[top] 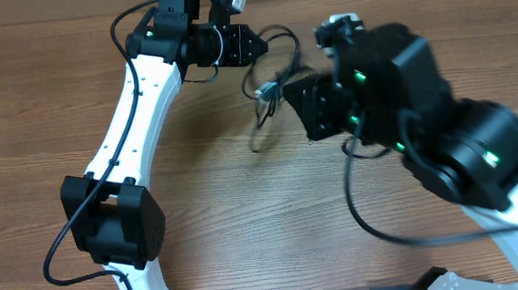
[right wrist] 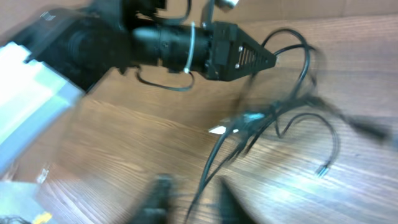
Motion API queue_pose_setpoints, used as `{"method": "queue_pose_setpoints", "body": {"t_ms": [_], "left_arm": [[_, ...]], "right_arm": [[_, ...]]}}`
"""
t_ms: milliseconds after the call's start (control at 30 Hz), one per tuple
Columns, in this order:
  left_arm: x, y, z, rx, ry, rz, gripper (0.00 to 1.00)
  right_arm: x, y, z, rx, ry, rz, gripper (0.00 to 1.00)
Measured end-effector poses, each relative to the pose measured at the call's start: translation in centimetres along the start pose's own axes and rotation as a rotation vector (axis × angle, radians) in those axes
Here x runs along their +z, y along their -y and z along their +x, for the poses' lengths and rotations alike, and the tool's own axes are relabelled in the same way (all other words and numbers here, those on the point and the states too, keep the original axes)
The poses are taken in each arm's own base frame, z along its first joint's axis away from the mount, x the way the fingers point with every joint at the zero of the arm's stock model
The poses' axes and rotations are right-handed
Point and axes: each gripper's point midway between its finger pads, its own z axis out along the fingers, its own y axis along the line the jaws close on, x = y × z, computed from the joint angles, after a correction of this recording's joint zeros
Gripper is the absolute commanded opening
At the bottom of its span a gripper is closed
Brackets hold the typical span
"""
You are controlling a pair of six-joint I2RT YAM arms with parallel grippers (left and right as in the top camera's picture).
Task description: Untangle cables
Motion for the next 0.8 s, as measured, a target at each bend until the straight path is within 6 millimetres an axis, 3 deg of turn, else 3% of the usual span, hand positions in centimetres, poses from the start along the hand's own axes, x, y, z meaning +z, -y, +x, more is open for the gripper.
{"method": "queue_pose_setpoints", "body": {"t_ms": [133, 300, 500, 633, 800], "left_arm": [[0.0, -0.1, 0.3, -0.01, -0.011, -0.001, 0.04], [-1.5, -0.8, 0.3, -0.084, -0.015, 0.038, 0.04], [-7.7, -2.9, -2.1, -0.142, 0.099, 0.05, 0.04], [-11.5, -1.5, -3.0, -0.131, 0.152, 0.141, 0.04], [-13.0, 1.1, -2.8, -0.112, 0.141, 0.302, 0.04]], "right_arm": [[-1.0, 1.0, 0.2, -0.002, 0.01, 0.049, 1.0], [0.2, 4.3, 0.5, -0.001, -0.006, 0.224, 1.0], [2.1, 7.4, 0.9, 0.005, -0.051, 0.364, 1.0], [3.8, 8.4, 1.2, 0.008, -0.086, 0.409, 1.0], [6.7, 9.3, 1.9, 0.019, -0.139, 0.444, 1.0]]}}
